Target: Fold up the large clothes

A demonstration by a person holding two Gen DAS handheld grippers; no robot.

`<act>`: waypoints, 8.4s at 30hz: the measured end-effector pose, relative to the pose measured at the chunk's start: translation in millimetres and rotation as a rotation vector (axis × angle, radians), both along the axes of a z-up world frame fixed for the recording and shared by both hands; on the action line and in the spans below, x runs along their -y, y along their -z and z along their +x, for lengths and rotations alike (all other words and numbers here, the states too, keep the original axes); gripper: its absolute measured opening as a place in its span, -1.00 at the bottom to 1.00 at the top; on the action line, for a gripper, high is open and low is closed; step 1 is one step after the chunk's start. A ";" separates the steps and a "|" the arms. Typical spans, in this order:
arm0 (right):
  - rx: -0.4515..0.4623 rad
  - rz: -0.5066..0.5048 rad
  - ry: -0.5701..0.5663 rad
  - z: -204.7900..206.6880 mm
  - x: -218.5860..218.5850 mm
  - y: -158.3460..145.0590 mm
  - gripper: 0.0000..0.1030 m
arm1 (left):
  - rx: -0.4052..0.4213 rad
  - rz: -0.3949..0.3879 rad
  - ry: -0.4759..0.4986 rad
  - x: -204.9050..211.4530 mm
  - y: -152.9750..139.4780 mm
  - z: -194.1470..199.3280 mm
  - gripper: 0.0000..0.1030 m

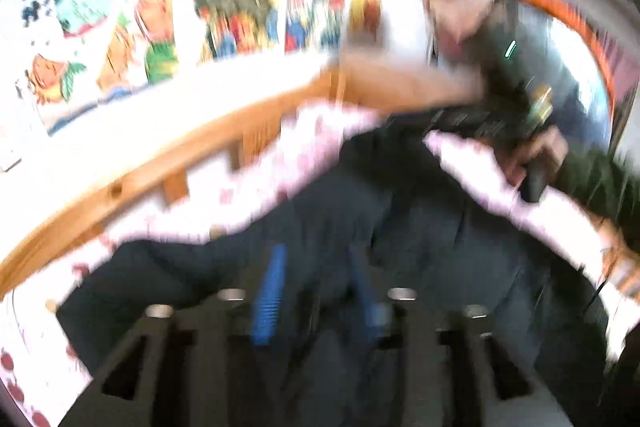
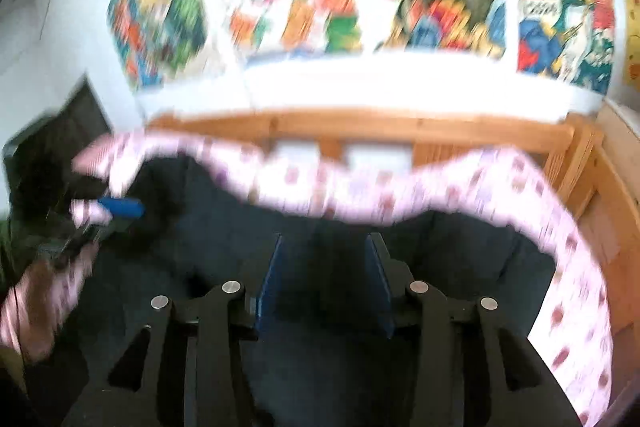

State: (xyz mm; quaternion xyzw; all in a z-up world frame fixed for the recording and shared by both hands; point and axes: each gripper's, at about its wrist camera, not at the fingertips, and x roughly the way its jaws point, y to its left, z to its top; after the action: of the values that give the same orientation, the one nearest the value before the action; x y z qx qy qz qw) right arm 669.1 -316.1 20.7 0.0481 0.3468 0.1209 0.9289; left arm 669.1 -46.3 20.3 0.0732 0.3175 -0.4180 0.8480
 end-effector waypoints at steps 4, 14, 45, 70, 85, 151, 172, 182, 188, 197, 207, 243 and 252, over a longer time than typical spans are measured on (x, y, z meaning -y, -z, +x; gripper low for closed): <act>-0.027 -0.094 0.208 48.5 16.2 15.0 -0.28 | -0.075 0.047 -0.281 16.3 8.4 60.2 0.05; -0.114 -0.265 0.428 17.3 40.6 112.0 -0.67 | -0.185 0.043 -0.554 -27.3 102.7 83.9 -0.22; -0.217 -0.172 -0.055 29.3 -42.8 143.5 -0.67 | -0.151 0.396 -0.173 79.8 129.1 40.7 -0.27; 0.218 -0.110 0.113 -147.5 -47.0 -48.5 0.75 | 0.126 0.021 -0.483 4.2 -68.7 -122.4 0.99; 0.312 -0.156 0.118 -269.9 -67.4 -110.9 0.88 | 0.307 0.067 -0.484 -1.9 -135.7 -249.8 0.99; -0.035 -0.277 0.044 -513.3 -79.5 97.0 0.89 | 0.242 0.458 -0.202 -52.4 70.7 -498.4 0.99; 0.042 -0.622 0.127 -514.9 -109.7 115.0 0.89 | 0.283 0.554 -0.239 -48.4 91.0 -498.0 1.00; 0.060 -0.687 0.221 -493.2 -109.7 112.7 0.88 | 0.365 0.605 -0.303 -40.3 92.3 -495.9 1.00; 0.134 -0.592 0.291 -496.3 -102.5 96.6 0.88 | 0.487 0.665 -0.355 -31.6 92.1 -502.2 1.00; 0.188 -0.545 0.284 -487.4 -89.9 67.1 0.89 | 0.603 0.731 -0.435 -27.1 90.4 -499.6 1.00; 0.236 -0.514 0.243 -467.4 -87.0 22.1 0.88 | 0.569 0.642 -0.519 -39.2 56.0 -474.6 0.81; 0.402 -0.304 0.237 -519.6 -100.8 12.9 -0.85 | 0.465 0.383 -0.553 -37.4 -29.5 -498.5 -0.84; 0.442 -0.345 0.203 -580.9 -108.6 -11.7 -0.85 | 0.437 0.453 -0.427 -39.2 -48.4 -555.2 -0.84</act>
State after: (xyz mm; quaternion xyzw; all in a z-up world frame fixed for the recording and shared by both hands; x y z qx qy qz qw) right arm 88.2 -207.5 32.4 -0.1035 0.1447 -0.0259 0.9837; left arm 113.8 -7.1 68.8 0.2785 0.2218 -0.1256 0.9260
